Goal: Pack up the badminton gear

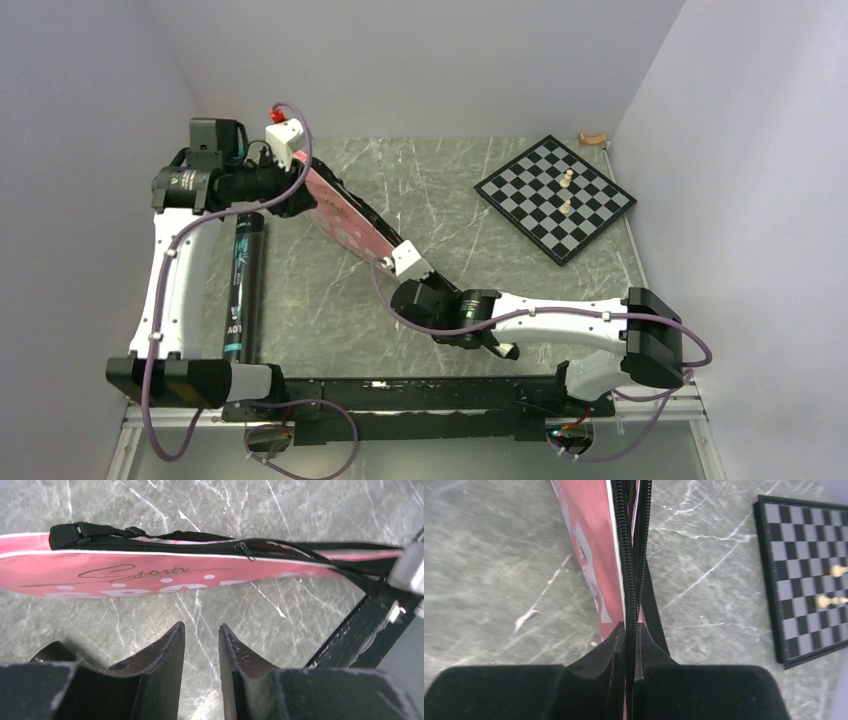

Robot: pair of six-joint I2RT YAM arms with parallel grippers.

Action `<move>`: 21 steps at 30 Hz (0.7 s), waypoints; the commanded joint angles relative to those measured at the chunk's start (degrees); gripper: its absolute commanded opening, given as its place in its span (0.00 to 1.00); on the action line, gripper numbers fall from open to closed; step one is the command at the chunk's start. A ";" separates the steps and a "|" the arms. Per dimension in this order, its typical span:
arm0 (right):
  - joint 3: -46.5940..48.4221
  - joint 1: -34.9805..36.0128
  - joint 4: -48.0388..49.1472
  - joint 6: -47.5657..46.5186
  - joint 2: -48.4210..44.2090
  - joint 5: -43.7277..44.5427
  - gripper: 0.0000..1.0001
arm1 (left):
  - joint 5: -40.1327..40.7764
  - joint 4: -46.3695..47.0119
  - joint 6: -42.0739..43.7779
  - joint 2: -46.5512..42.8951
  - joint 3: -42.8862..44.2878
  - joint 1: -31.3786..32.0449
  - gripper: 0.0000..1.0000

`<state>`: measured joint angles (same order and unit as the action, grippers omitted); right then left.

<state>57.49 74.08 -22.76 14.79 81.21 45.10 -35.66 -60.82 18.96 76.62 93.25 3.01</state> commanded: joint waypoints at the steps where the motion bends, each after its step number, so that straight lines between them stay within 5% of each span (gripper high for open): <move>1: -0.43 0.24 3.30 -9.99 -1.05 8.17 0.00 | -11.47 -11.41 21.65 -3.75 1.06 -2.86 0.34; 3: -1.83 0.69 6.07 -12.93 -1.71 9.26 0.00 | -13.98 -11.63 29.79 -7.20 -3.02 -4.40 0.34; 6: -4.60 2.00 11.75 -18.17 -3.29 10.67 0.00 | -13.89 -5.63 37.96 -13.91 -10.95 -4.43 0.51; 10: -6.79 5.02 18.69 -25.42 -4.45 15.04 0.00 | -13.26 1.10 45.88 -18.59 -18.68 -4.00 0.60; 15: -9.78 8.89 28.70 -36.53 -3.52 21.67 0.00 | -15.66 3.78 50.80 -16.14 -18.20 -4.05 0.66; 20: -12.08 10.64 35.65 -43.49 -3.94 23.91 0.00 | -18.20 0.01 61.39 -13.26 -17.44 -4.06 0.84; 21: -12.39 10.73 36.02 -44.16 -4.12 23.98 0.00 | -18.20 -2.54 65.34 -12.83 -17.45 -4.06 0.94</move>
<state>45.34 84.33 2.98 -21.41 79.64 62.43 -49.34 -60.14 70.06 62.92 74.11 -0.99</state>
